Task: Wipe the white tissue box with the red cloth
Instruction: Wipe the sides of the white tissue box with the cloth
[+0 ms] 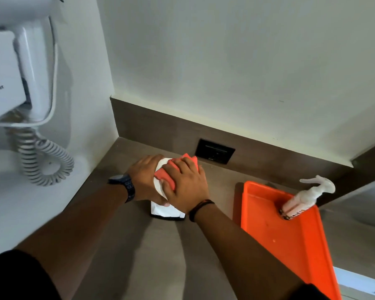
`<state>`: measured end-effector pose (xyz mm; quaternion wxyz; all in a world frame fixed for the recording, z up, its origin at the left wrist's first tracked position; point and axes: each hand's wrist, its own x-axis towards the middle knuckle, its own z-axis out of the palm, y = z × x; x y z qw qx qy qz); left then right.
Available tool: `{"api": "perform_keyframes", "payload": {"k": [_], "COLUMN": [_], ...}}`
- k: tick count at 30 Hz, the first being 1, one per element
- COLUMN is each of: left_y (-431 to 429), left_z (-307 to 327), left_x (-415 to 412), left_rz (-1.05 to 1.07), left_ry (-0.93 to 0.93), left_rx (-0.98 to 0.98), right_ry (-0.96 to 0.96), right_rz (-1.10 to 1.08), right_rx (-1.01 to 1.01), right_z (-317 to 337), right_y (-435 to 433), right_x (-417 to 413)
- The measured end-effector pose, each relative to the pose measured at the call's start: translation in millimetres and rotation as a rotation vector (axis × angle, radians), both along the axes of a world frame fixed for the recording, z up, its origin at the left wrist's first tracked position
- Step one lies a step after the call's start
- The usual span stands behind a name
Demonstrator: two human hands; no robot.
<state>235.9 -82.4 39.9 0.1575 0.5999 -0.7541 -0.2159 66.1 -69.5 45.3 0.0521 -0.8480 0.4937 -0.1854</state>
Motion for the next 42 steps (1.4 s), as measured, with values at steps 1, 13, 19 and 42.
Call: {"api": "perform_keyframes", "payload": {"k": [1, 13, 19, 42], "left_y": [-0.8, 0.5, 12.0, -43.2], "left_z": [0.9, 4.2, -1.9, 33.6], "left_x": [-1.0, -5.7, -23.4, -57.3], "left_rz": [0.005, 0.079, 0.330, 0.182], "left_ry": [-0.017, -0.035, -0.158, -0.402], "left_rx": [0.024, 0.095, 0.093, 0.224], "right_ry": [-0.032, -0.073, -0.958, -1.599], "right_rz": [-0.041, 0.037, -0.849, -0.871], "right_rx": [0.028, 0.090, 0.659, 0.601], "right_z": [0.2, -4.0, -8.0, -13.4], "right_y": [-2.5, -7.3, -11.5, 8.3], "right_x": [-4.6, -31.0, -49.8, -79.7]}}
